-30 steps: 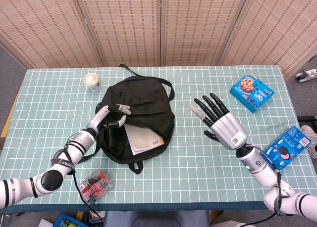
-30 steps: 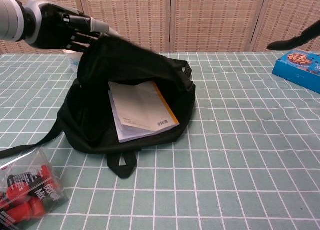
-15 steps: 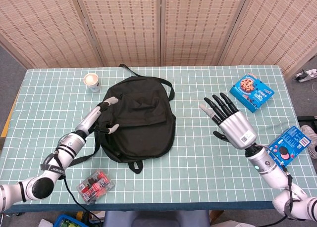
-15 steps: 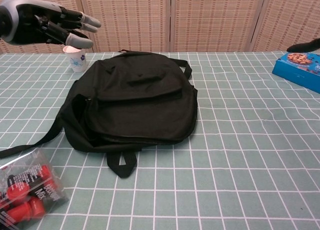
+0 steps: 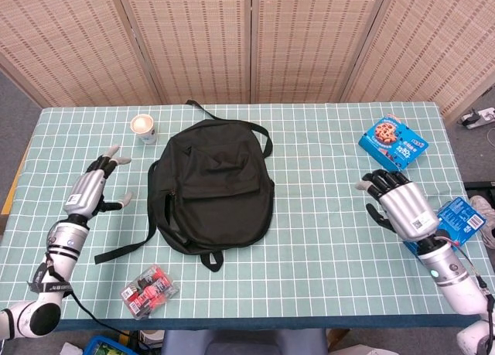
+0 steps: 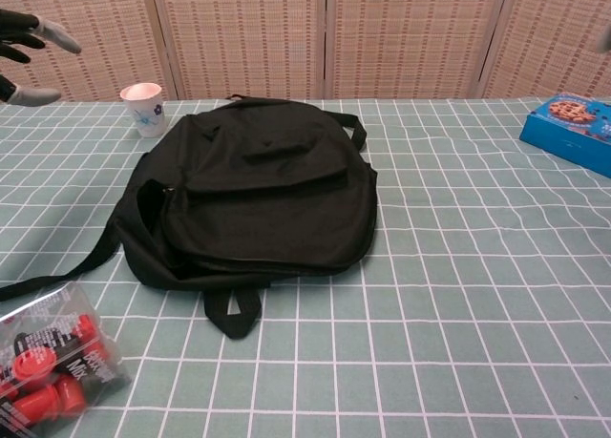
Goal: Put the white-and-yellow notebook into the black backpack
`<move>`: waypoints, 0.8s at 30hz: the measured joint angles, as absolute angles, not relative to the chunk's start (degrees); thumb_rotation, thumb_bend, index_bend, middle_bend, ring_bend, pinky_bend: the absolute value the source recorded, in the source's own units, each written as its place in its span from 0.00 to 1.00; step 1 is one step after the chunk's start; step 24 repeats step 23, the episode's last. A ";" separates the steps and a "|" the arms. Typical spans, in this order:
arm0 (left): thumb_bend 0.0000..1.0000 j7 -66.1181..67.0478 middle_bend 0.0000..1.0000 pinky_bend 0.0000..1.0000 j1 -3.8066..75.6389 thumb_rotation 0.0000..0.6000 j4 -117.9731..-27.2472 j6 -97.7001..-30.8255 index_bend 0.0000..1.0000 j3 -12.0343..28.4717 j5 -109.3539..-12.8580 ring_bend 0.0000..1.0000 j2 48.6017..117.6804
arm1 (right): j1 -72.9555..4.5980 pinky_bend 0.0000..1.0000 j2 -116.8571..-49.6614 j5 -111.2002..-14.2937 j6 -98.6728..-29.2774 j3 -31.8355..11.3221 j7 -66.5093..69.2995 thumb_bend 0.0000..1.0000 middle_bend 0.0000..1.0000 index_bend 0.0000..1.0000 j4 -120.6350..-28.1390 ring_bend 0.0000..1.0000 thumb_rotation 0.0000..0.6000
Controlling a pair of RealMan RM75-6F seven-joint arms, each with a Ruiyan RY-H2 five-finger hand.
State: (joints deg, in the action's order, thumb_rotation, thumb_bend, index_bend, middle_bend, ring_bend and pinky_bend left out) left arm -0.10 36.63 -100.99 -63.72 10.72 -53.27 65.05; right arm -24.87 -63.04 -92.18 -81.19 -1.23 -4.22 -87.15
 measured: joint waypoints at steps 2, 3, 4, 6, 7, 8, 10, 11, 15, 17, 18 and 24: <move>0.35 1.03 0.00 0.05 35.21 1.00 -100.31 -65.18 0.25 9.50 -54.97 0.00 64.98 | -23.79 0.35 -62.07 -91.77 -81.16 -0.75 -4.05 0.42 0.34 0.37 -87.59 0.27 1.00; 0.35 1.61 0.00 0.05 34.63 1.00 -100.12 -65.81 0.25 8.97 -55.73 0.00 64.90 | -23.35 0.35 -61.65 -91.55 -81.18 -0.61 -3.96 0.42 0.34 0.37 -87.91 0.27 1.00; 0.35 2.45 0.00 0.05 33.82 1.00 -99.94 -66.73 0.25 8.30 -56.76 0.00 64.78 | -22.73 0.35 -61.11 -91.26 -81.32 -0.47 -3.88 0.42 0.34 0.37 -88.35 0.27 1.00; 0.35 3.60 0.00 0.05 32.54 1.00 -99.80 -68.47 0.26 7.44 -58.25 0.00 64.59 | -21.70 0.35 -60.59 -90.88 -82.01 -0.38 -3.98 0.43 0.34 0.38 -88.84 0.27 1.00; 0.35 4.20 0.00 0.05 31.79 1.00 -99.76 -69.86 0.27 6.94 -59.01 0.00 64.49 | -21.11 0.35 -60.42 -90.68 -82.54 -0.34 -4.11 0.43 0.34 0.39 -89.02 0.27 1.00; 0.35 4.53 0.01 0.05 31.17 1.00 -99.77 -70.98 0.27 6.57 -59.53 0.00 64.42 | -20.17 0.35 -60.11 -90.34 -83.18 -0.26 -4.32 0.44 0.34 0.39 -89.32 0.27 1.00; 0.35 5.08 0.02 0.05 29.04 1.00 -99.88 -73.90 0.28 5.62 -61.16 0.00 64.15 | -18.65 0.35 -59.55 -89.62 -83.98 -0.10 -4.53 0.44 0.34 0.40 -89.86 0.27 1.00; 0.35 5.28 0.02 0.05 27.98 1.00 -99.96 -75.23 0.28 5.19 -61.94 0.00 64.00 | -17.67 0.36 -59.18 -89.05 -84.41 0.03 -4.56 0.44 0.34 0.40 -90.23 0.28 1.00; 0.35 6.04 0.03 0.05 23.28 1.00 -100.33 -81.02 0.27 3.41 -65.13 0.00 63.40 | -15.05 0.37 -58.02 -87.52 -85.05 0.67 -4.50 0.45 0.34 0.40 -91.31 0.28 1.00; 0.35 6.38 0.03 0.05 20.62 1.00 -100.65 -83.90 0.27 2.40 -66.73 0.00 63.08 | -13.82 0.36 -57.71 -87.17 -85.54 0.92 -4.31 0.45 0.34 0.40 -91.69 0.28 1.00; 0.35 6.52 0.03 0.05 19.53 1.00 -100.88 -84.96 0.27 1.94 -67.39 0.00 62.90 | -13.32 0.36 -57.64 -87.10 -85.86 0.99 -4.14 0.46 0.34 0.40 -91.80 0.28 1.00; 0.35 8.44 0.03 0.05 14.45 1.00 -102.76 -89.42 0.27 -0.35 -70.59 0.00 61.98 | -11.10 0.36 -57.91 -87.79 -88.29 1.11 -3.96 0.47 0.35 0.41 -91.57 0.29 1.00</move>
